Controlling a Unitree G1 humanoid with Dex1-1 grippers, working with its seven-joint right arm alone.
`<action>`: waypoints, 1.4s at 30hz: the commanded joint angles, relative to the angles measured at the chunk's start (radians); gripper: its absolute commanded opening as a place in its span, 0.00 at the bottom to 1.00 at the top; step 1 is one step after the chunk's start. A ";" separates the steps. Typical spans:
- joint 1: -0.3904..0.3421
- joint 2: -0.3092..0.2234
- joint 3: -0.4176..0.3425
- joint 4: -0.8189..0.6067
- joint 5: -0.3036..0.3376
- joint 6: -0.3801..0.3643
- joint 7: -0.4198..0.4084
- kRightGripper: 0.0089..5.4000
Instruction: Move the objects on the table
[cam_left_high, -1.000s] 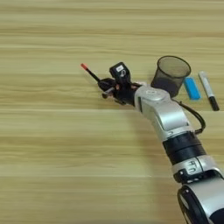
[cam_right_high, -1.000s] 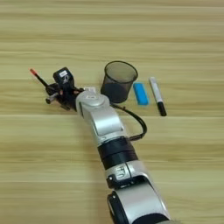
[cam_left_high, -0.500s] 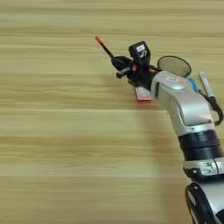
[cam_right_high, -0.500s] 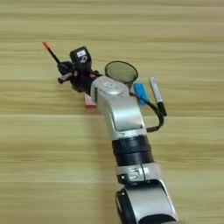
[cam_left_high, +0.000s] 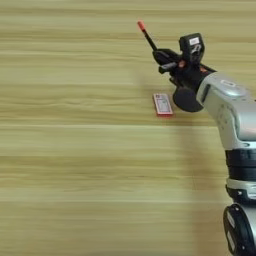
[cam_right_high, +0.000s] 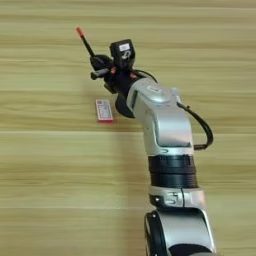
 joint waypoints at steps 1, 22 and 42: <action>-0.079 -0.061 -0.063 -0.041 0.030 -0.025 -0.029 0.10; -0.042 -0.258 -0.337 0.077 0.088 -0.096 -0.109 0.10; -0.023 -0.356 -0.306 0.355 0.030 -0.169 -0.109 0.10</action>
